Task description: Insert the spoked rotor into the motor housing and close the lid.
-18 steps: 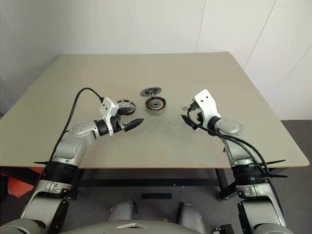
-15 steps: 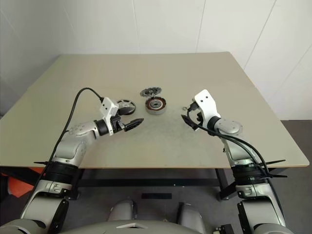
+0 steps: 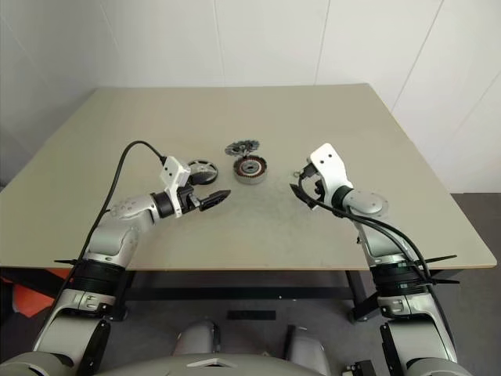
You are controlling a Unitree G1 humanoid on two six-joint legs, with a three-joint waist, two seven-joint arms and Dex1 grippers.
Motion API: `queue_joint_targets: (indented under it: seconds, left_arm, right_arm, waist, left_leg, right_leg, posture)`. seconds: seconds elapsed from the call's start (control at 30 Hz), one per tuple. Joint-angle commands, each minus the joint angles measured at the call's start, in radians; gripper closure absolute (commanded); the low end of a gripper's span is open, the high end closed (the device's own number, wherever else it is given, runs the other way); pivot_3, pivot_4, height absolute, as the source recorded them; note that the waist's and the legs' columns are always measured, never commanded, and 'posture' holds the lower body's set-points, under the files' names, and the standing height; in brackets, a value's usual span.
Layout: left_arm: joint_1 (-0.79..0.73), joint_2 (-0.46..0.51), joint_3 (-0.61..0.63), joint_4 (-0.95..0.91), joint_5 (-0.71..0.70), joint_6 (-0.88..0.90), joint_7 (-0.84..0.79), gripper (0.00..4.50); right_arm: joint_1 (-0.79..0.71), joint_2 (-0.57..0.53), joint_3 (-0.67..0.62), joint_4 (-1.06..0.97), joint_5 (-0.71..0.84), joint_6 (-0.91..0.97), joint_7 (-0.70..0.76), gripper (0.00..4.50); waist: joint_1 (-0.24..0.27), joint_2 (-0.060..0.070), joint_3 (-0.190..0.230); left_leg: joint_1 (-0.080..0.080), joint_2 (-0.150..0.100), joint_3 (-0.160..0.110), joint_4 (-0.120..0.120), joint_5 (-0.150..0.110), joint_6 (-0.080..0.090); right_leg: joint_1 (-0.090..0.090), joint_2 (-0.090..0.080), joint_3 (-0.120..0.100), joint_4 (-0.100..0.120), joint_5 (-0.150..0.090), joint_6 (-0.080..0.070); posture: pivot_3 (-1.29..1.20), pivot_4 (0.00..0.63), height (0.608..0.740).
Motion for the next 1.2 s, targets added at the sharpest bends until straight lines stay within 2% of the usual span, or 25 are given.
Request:
queue_joint_targets:
  seconds: [0.03,0.83,0.97,1.2]
  left_arm:
    - [-0.016,0.006,0.023,-0.032,-0.007,-0.014,0.005,0.04]
    - [-0.018,0.009,0.025,-0.043,-0.003,-0.013,0.026,0.04]
    - [-0.014,0.021,0.002,-0.06,0.021,-0.012,0.03,0.04]
    - [-0.019,0.015,0.002,-0.063,0.032,-0.018,0.042,0.04]
  right_arm:
    - [-0.024,0.001,0.001,-0.009,0.0,-0.019,0.0,0.0]
    - [-0.044,-0.003,0.029,0.001,-0.01,-0.022,0.027,0.0]
    - [-0.114,-0.025,0.106,0.079,-0.058,-0.075,0.092,0.0]
    - [-0.373,0.016,0.266,0.426,-0.156,-0.269,0.257,0.0]
  waist:
    - [0.0,0.0,0.0]
    - [0.0,0.0,0.0]
    - [-0.001,0.0,0.0]
    - [-0.005,0.0,0.0]
  left_leg:
    - [0.0,0.0,0.0,0.0,0.0,0.0]
    - [0.0,0.0,0.0,0.0,0.0,0.0]
    - [0.0,0.0,0.0,0.0,0.0,0.0]
    - [0.001,0.001,0.0,0.003,0.0,0.0]
  right_leg:
    - [0.0,0.0,0.0,0.0,0.0,0.0]
    - [0.0,0.0,0.0,0.0,0.0,0.0]
    - [0.0,0.0,0.0,0.001,0.0,0.0]
    - [-0.001,0.0,0.0,0.006,0.0,-0.001]
  posture:
    - [0.0,0.0,0.74]
    - [0.0,0.0,0.74]
    - [0.0,0.0,0.74]
    - [0.0,0.0,0.74]
